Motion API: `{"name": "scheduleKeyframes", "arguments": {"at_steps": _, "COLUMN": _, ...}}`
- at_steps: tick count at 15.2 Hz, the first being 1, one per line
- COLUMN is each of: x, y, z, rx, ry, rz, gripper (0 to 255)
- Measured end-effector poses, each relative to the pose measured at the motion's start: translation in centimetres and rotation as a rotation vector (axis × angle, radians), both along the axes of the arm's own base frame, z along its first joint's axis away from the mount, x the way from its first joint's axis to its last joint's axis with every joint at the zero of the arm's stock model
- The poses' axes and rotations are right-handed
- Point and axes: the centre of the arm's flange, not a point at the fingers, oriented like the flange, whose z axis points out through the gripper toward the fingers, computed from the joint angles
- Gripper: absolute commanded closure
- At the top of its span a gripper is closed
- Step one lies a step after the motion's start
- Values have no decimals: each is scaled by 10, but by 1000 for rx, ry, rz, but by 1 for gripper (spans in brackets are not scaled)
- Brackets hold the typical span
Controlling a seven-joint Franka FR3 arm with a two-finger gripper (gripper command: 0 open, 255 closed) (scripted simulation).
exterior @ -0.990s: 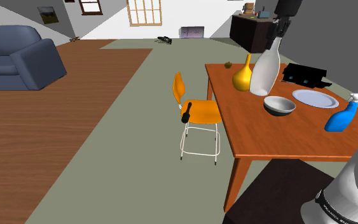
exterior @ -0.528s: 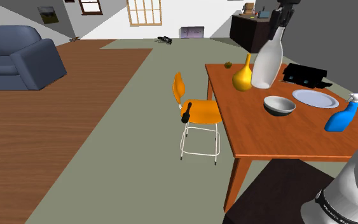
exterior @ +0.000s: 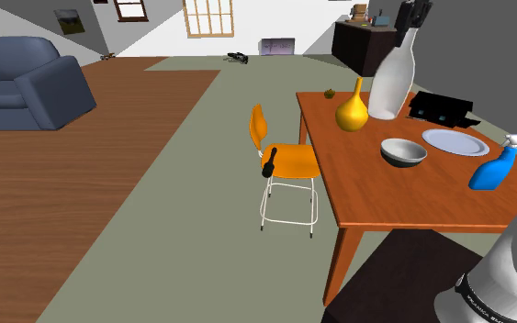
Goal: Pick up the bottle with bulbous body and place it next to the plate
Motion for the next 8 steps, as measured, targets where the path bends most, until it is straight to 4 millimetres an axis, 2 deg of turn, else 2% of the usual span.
{"name": "scheduleKeyframes", "arguments": {"at_steps": 8, "x": -28, "y": -87, "z": -43, "rx": 0, "ry": 0, "rz": -1, "gripper": 255}}
